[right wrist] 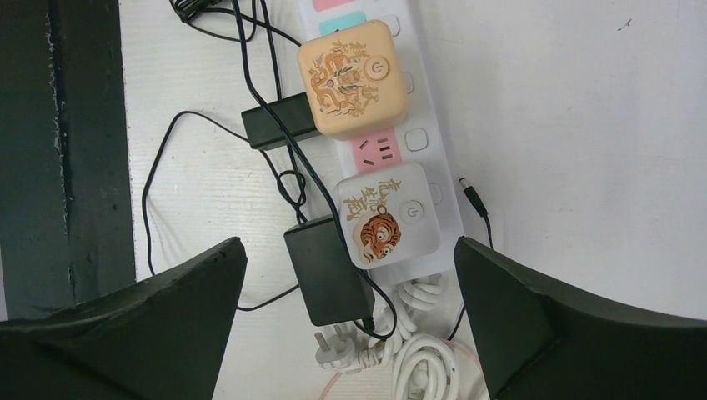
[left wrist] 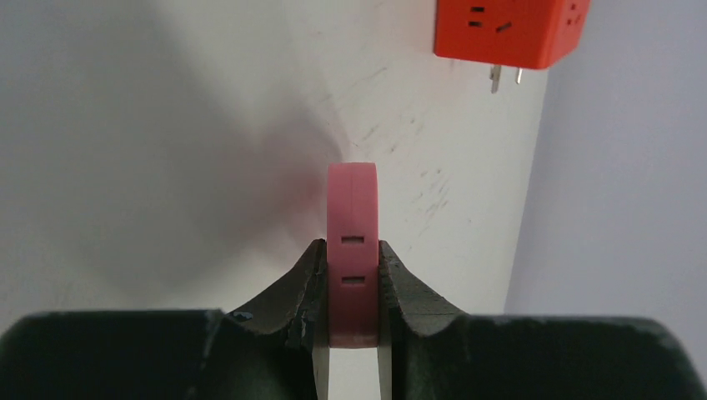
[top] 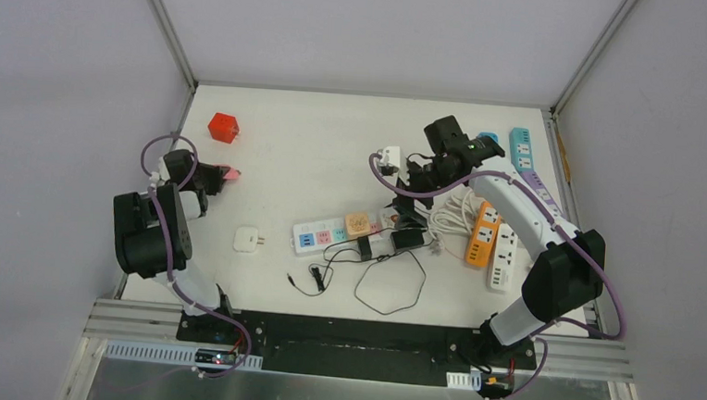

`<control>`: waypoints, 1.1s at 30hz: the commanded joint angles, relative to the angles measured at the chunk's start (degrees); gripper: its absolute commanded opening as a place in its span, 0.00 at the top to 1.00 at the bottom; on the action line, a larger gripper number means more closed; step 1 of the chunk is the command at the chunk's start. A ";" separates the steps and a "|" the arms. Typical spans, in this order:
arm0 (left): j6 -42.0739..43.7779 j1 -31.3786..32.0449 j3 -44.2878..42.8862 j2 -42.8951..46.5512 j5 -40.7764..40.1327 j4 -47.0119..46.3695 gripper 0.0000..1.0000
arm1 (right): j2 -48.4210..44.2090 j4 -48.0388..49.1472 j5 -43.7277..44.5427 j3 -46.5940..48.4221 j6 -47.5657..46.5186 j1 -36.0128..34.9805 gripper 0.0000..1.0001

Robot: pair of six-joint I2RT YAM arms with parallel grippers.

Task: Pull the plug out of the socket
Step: Place the plug at the corner of the board.

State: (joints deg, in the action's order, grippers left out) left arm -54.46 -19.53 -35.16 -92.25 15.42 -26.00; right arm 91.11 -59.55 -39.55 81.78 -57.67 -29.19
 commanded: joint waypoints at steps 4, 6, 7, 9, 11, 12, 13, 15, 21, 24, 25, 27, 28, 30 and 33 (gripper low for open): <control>-3.60 -1.71 -5.91 -6.47 3.57 -6.85 0.79 | -2.25 1.74 -2.81 -0.29 0.04 0.27 0.00; -3.42 -1.85 -6.73 -7.55 2.62 -6.05 0.75 | -2.25 1.79 -2.66 -0.30 0.01 0.27 0.00; -3.33 -1.93 -7.13 -8.09 2.00 -5.62 0.71 | -2.25 1.77 -2.57 -0.36 -0.05 0.25 0.00; -3.35 -2.04 -8.11 -9.20 1.41 -4.92 0.65 | -2.18 1.73 -2.46 -0.38 -0.07 0.36 0.00; -4.19 -2.11 -8.83 -10.48 1.63 -5.11 0.60 | -2.12 1.73 -2.46 -0.43 -0.16 0.34 0.00; -4.63 -2.19 -9.06 -11.02 1.53 -5.11 0.56 | -2.08 1.75 -2.40 -0.44 -0.21 0.35 0.00; -4.83 -2.31 -9.14 -11.31 1.18 -5.11 0.53 | -2.03 1.73 -2.31 -0.47 -0.24 0.36 0.00; -4.72 -2.57 -9.22 -11.25 0.24 -4.71 0.46 | -1.94 1.76 -2.13 -0.48 -0.25 0.46 0.00; -2.54 -3.21 -8.83 -6.60 -4.62 0.32 0.25 | -1.63 1.76 -1.94 -0.51 -0.34 0.71 0.00; -1.01 -3.15 -9.06 -3.75 -7.23 4.36 0.08 | -1.61 1.72 -2.02 -0.52 -0.34 0.69 0.00; -0.48 -3.19 -9.12 -2.90 -7.79 5.72 0.02 | -1.62 1.68 -2.02 -0.51 -0.29 0.71 0.00; 0.51 -3.19 -9.12 -1.14 -8.92 7.82 0.01 | -1.71 1.66 -2.15 -0.55 -0.26 0.65 0.00; 1.11 -3.23 -9.03 -0.31 -9.31 9.03 0.01 | -1.72 1.60 -2.26 -0.54 -0.25 0.71 0.00; 2.09 -3.16 -8.84 1.70 -9.66 10.48 0.01 | -1.83 1.68 -2.58 -0.47 -0.12 0.78 0.00; 3.57 -3.22 -8.01 5.43 -8.07 11.25 0.01 | -2.20 1.63 -3.42 -0.39 0.14 1.01 0.00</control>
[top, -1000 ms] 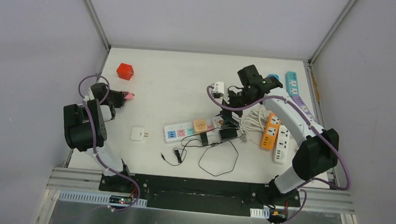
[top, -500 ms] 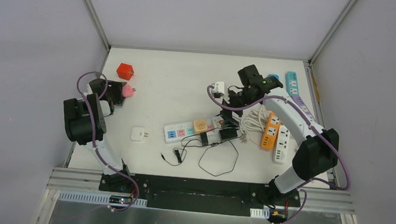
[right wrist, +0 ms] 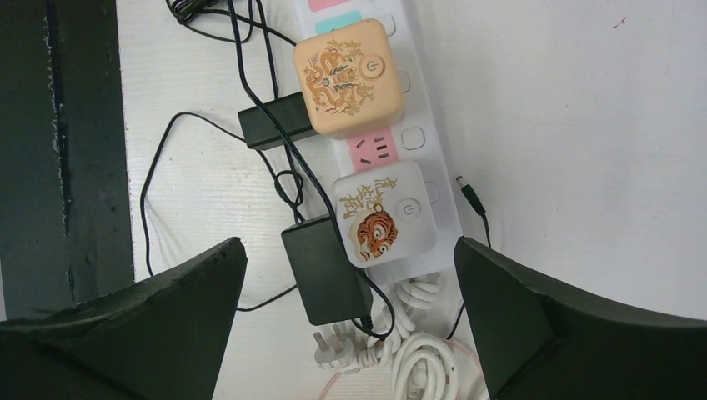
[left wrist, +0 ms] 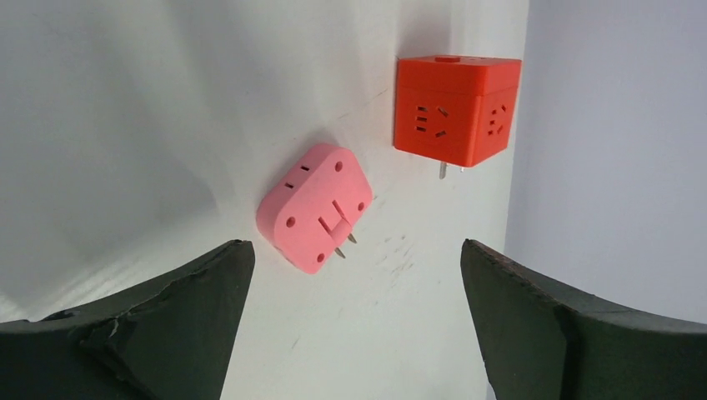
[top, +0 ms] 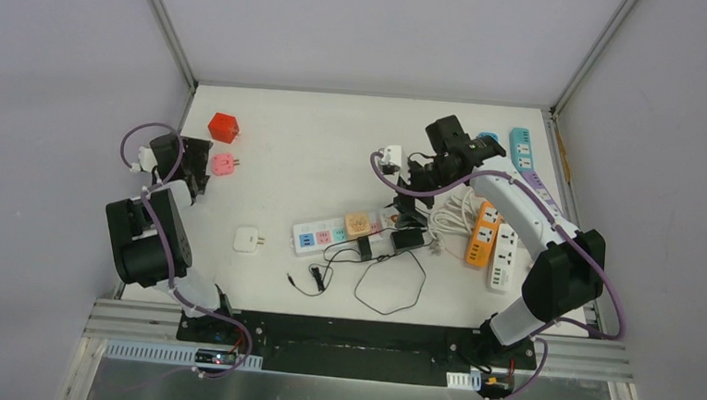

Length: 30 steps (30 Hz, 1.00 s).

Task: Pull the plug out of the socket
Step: Place the plug at the corner of the board, then remove the plug from the socket.

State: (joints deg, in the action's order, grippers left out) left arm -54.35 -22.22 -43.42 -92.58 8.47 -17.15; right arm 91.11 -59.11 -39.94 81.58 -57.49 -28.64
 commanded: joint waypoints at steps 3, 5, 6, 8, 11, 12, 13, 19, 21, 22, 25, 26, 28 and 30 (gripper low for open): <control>4.85 -0.42 1.59 9.33 2.04 2.48 0.01 | -2.87 1.19 -3.83 -0.30 0.35 0.60 0.00; 5.49 -0.35 2.79 11.99 4.36 2.41 0.01 | -3.63 1.46 -4.39 -0.98 0.56 0.63 0.00; 5.69 -0.16 3.50 13.31 5.38 2.30 0.01 | -4.03 1.73 -4.85 -1.43 0.76 0.69 0.00; 6.34 0.00 4.96 15.95 8.04 1.45 0.01 | -5.07 2.15 -6.34 -2.24 1.17 0.99 0.00; 7.40 0.53 6.89 19.74 13.04 0.37 0.01 | -6.80 3.68 -9.18 -3.81 2.69 1.55 0.00; 7.85 0.82 7.32 21.09 14.61 0.35 0.01 | -7.42 4.41 -10.05 -4.51 3.26 1.78 0.00; 8.23 1.15 7.90 22.36 15.86 0.36 0.01 | -8.07 5.20 -11.28 -5.29 4.10 2.05 0.00; 10.76 4.23 11.34 32.58 20.77 0.43 0.01 | -12.80 15.82 -17.66 -12.17 13.94 5.68 0.00; 12.31 6.52 12.14 35.57 21.04 1.19 0.01 | -14.65 22.35 -20.51 -16.16 18.78 7.45 0.00; 13.44 8.04 12.47 37.04 20.95 1.66 0.01 | -15.46 24.15 -21.61 -17.59 21.21 8.31 0.00; 17.46 14.48 13.10 40.28 19.85 3.90 0.01 | -17.17 28.44 -23.91 -20.31 24.49 10.27 0.00; 19.44 16.97 13.42 40.96 19.80 4.68 0.01 | -17.33 28.59 -24.34 -20.80 24.39 10.77 0.00; 21.70 21.55 14.01 41.93 19.68 5.27 0.01 | -17.18 28.30 -24.48 -21.44 24.04 11.57 0.00; 24.70 26.65 15.37 43.01 18.68 5.49 0.01 | -16.36 26.32 -24.56 -21.27 22.52 12.10 0.00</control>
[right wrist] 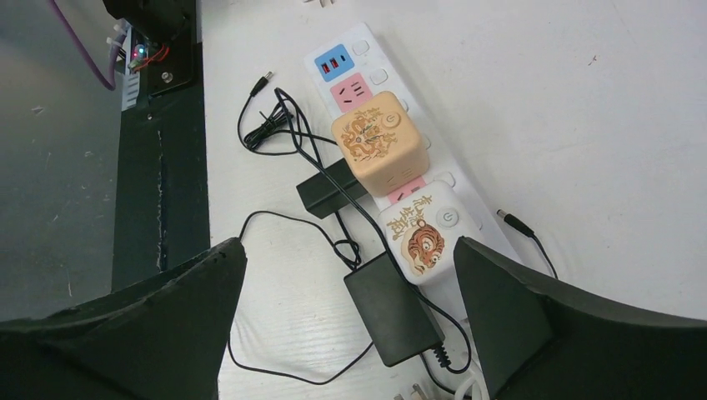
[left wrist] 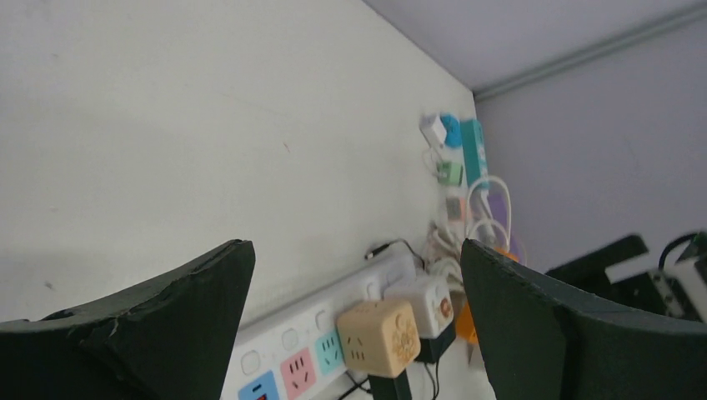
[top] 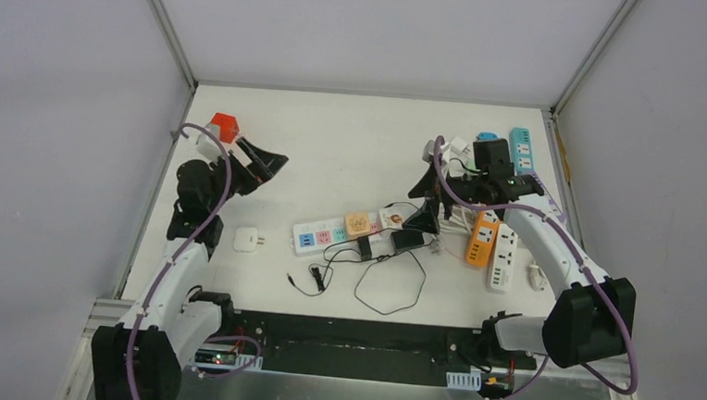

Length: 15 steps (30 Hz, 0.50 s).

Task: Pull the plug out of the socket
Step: Remove the plug from the socket.

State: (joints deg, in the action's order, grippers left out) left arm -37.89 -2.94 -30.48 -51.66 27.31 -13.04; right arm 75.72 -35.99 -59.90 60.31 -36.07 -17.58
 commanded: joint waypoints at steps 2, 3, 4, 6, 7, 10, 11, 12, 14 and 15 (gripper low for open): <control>11.20 11.81 3.71 3.60 -2.23 1.79 0.01 | 0.12 0.44 -4.74 0.51 -1.65 1.39 0.00; 12.76 14.85 4.05 4.55 -3.88 2.67 0.01 | 0.71 -0.61 -4.91 0.70 -2.40 1.49 0.00; 14.75 17.24 4.06 5.48 -5.28 3.92 0.01 | 1.01 -1.15 -5.02 0.76 -2.80 1.56 0.00; 18.49 22.21 3.40 7.28 -9.81 7.47 0.01 | 1.38 -1.30 -5.57 0.49 -3.33 1.68 0.00; 20.65 24.45 2.90 8.02 -13.08 9.36 0.01 | 1.49 -1.18 -5.84 0.36 -3.38 1.68 0.00; 25.78 31.28 1.04 9.26 -20.57 13.98 0.01 | 2.31 -1.04 -5.96 0.24 -3.28 1.67 0.00; 27.41 33.40 0.43 9.25 -22.59 15.19 0.01 | 2.65 -1.06 -5.67 0.20 -3.37 1.66 0.00; 29.23 35.40 -0.10 9.03 -24.47 15.91 0.01 | 2.94 -1.16 -5.44 0.24 -3.53 1.72 0.00; 33.39 39.63 -1.21 7.95 -28.45 16.80 0.01 | 3.47 -2.07 -4.74 0.45 -4.39 1.76 0.00; 36.22 41.41 -1.67 7.01 -30.31 17.04 0.01 | 3.73 -2.74 -4.51 0.61 -5.05 1.76 0.00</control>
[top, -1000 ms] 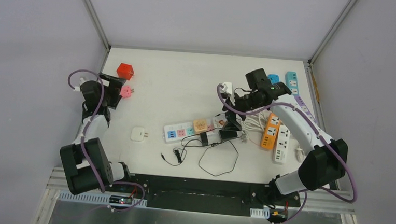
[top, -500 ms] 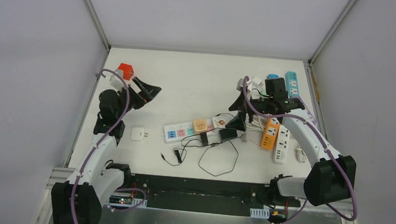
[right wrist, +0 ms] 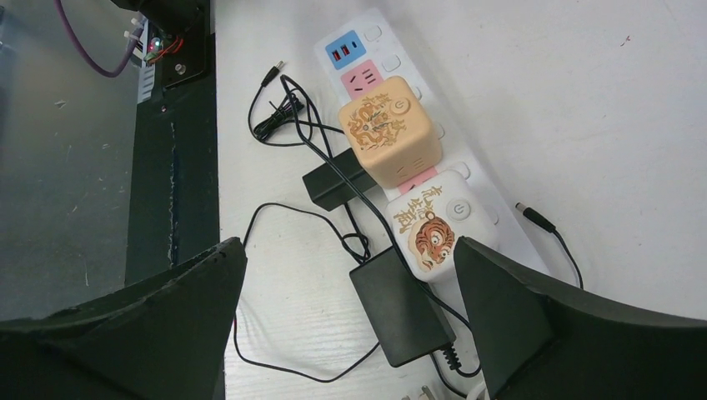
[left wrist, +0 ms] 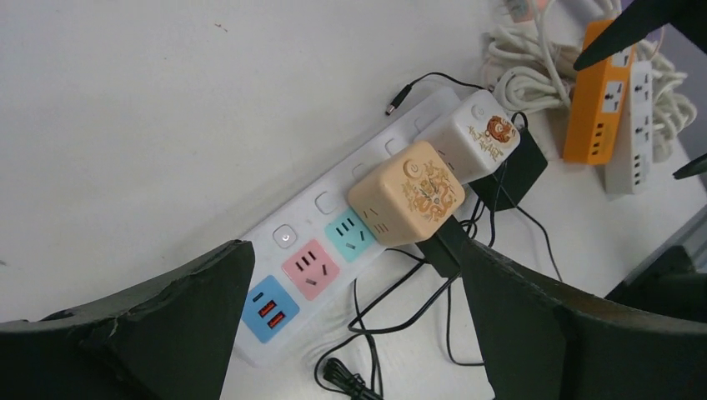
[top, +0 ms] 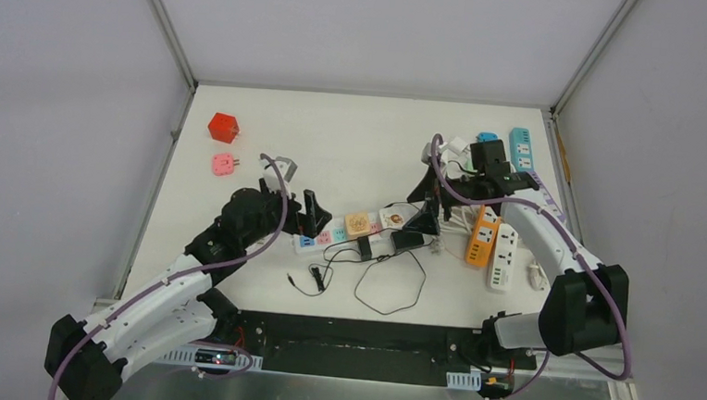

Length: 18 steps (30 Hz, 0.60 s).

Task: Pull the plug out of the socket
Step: Remove the plug from the socket.

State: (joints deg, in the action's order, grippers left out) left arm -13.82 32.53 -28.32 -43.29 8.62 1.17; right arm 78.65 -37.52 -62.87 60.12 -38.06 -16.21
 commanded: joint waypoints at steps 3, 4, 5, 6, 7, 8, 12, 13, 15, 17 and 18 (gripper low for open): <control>17.61 9.15 -5.10 -4.42 -13.62 2.56 0.01 | 1.36 -2.31 -0.75 1.14 -4.31 0.62 0.00; 18.43 9.29 -5.50 -5.37 -13.42 2.15 0.01 | 1.50 -2.38 -0.57 1.14 -4.48 0.71 0.00; 19.57 9.30 -5.74 -6.22 -12.88 1.55 0.01 | 1.55 -2.45 -0.46 1.13 -4.60 0.81 0.00; 20.63 9.30 -5.81 -6.92 -12.00 0.76 0.01 | 1.59 -2.59 -0.38 1.14 -4.69 0.91 0.00; 21.42 9.30 -5.68 -7.58 -11.56 -0.22 0.01 | 1.67 -2.83 -0.34 1.22 -4.93 1.02 0.00; 22.10 9.30 -5.55 -8.25 -11.77 -0.94 0.01 | 1.88 -3.09 -0.27 1.29 -5.26 1.09 0.00; 24.24 9.28 -5.46 -9.23 -14.16 -0.06 0.01 | 2.50 -4.67 0.05 1.74 -6.78 1.22 0.00; 25.04 9.26 -5.25 -9.01 -13.67 0.41 0.01 | 2.62 -4.87 0.15 1.82 -7.04 1.26 0.00; 27.32 9.30 -4.69 -8.31 -10.92 1.49 0.01 | 2.85 -5.21 0.29 1.91 -7.44 1.35 0.00; 29.77 9.30 -4.04 -8.33 -7.94 1.89 0.01 | 3.12 -5.81 0.21 2.00 -7.91 1.38 0.00; 31.00 9.30 -3.75 -8.69 -6.52 1.86 0.01 | 3.23 -6.08 0.28 2.14 -8.16 1.36 0.00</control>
State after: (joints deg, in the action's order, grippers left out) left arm 10.55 41.65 -31.88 -52.62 -2.22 3.33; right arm 81.62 -42.28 -61.71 60.12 -43.27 -15.22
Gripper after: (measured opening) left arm 0.990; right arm 0.996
